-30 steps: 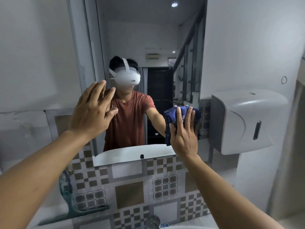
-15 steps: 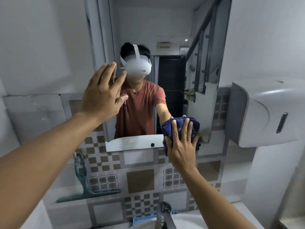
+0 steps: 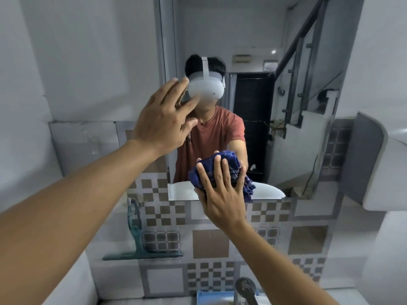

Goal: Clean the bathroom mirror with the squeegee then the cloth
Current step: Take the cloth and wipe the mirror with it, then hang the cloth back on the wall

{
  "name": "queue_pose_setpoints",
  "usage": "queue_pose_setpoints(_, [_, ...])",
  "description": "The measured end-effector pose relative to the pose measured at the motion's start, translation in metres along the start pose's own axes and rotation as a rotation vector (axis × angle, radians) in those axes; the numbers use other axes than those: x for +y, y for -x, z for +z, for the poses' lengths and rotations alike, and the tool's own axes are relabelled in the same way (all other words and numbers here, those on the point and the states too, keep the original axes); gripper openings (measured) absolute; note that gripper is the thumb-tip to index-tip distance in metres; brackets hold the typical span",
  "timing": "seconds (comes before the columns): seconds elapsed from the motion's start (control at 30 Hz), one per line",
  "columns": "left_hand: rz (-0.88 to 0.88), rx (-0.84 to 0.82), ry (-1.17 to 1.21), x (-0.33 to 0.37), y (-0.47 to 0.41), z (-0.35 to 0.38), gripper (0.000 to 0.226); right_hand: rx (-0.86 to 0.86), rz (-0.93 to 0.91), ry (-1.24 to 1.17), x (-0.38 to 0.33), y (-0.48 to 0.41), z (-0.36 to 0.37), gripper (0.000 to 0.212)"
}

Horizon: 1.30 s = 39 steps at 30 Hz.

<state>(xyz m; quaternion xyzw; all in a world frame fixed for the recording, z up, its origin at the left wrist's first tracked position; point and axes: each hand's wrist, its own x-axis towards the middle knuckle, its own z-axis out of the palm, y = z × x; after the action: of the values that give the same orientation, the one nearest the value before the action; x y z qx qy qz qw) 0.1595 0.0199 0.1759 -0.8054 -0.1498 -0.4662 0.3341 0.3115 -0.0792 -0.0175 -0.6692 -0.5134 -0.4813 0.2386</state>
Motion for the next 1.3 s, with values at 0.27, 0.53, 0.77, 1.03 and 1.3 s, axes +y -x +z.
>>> queue_pose_setpoints(0.27, [0.026, -0.009, -0.014, -0.005, -0.001, 0.002, 0.059, -0.046, -0.234, -0.041, -0.037, -0.009, 0.006, 0.058])
queue_pose_setpoints(0.53, [0.054, -0.079, -0.013, -0.008, 0.001, -0.003, 0.06, -0.152, -0.51, -0.095, -0.046, -0.006, 0.004, 0.055])
queue_pose_setpoints(0.77, [0.087, -0.132, 0.002, -0.011, 0.002, -0.01, 0.06, -0.403, -0.766, -0.315, -0.05, -0.001, -0.001, 0.043])
queue_pose_setpoints(1.03, [-0.01, -0.121, 0.206, -0.009, 0.036, -0.037, 0.045, -0.685, -0.027, -0.953, -0.069, -0.011, -0.074, 0.048])
queue_pose_setpoints(1.3, [-0.931, -0.517, 1.012, -0.011, 0.125, -0.077, 0.038, -0.654, 0.447, -1.754, -0.072, -0.048, -0.105, 0.047])
